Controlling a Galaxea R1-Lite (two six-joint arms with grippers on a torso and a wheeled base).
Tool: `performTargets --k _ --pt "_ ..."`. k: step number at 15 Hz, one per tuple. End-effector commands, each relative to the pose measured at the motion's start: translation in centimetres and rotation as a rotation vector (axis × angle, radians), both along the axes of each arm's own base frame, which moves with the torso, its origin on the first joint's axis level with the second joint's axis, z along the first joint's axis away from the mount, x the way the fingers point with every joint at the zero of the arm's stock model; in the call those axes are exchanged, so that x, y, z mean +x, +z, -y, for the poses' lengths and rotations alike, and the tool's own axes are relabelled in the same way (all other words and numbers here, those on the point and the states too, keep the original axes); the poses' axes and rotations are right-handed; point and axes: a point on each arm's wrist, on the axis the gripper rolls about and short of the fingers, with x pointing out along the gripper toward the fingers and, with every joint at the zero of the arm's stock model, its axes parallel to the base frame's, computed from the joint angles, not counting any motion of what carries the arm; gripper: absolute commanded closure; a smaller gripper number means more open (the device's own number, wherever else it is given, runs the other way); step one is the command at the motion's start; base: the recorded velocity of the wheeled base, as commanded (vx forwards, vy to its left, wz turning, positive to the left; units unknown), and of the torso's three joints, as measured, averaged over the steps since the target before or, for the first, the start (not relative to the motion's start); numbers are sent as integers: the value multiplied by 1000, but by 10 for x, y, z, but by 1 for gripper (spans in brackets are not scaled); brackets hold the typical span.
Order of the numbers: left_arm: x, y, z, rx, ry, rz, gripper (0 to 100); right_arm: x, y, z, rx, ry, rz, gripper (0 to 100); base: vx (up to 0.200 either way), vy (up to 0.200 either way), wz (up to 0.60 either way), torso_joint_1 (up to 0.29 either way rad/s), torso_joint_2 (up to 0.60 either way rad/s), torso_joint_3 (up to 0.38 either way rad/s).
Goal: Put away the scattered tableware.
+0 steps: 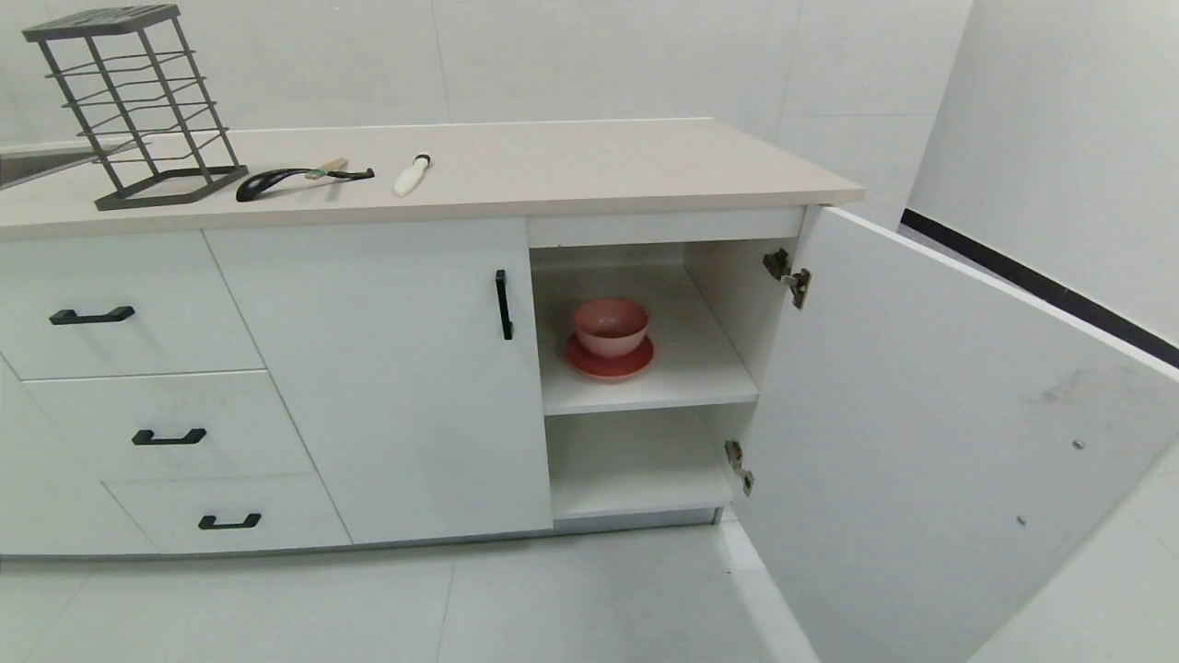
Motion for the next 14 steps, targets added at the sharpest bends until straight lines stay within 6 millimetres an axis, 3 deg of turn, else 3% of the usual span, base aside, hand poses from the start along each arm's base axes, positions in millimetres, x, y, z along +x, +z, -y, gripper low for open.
performTargets --k 1,3,6,8,9,10,12,14 --pt "0 0 0 0 1 1 0 -1 0 0 1 5 14 100 -200 0 0 -2 7 -2" --pt "0 0 0 0 2 1 0 -1 0 0 2 6 16 100 -200 0 0 -5 2 2" --pt "0 0 0 -5 4 1 0 -1 3 0 26 0 52 100 -67 -200 0 1 2 1" --pt "0 0 0 -3 4 1 0 -5 30 0 26 -1 235 100 0 -200 0 0 2 7" --pt "0 0 0 -3 4 1 0 -3 56 -1 20 -1 244 100 0 -200 0 2 -7 2" --pt "0 0 0 -2 2 1 0 10 78 -1 -3 55 177 100 0 -200 0 2 -2 2" --pt "0 0 0 -5 2 1 0 35 95 -3 -57 152 69 100 0 0 0 0 0 0" --pt "0 0 0 -5 2 1 0 91 109 -10 -106 295 -43 100 0 0 0 0 0 0"
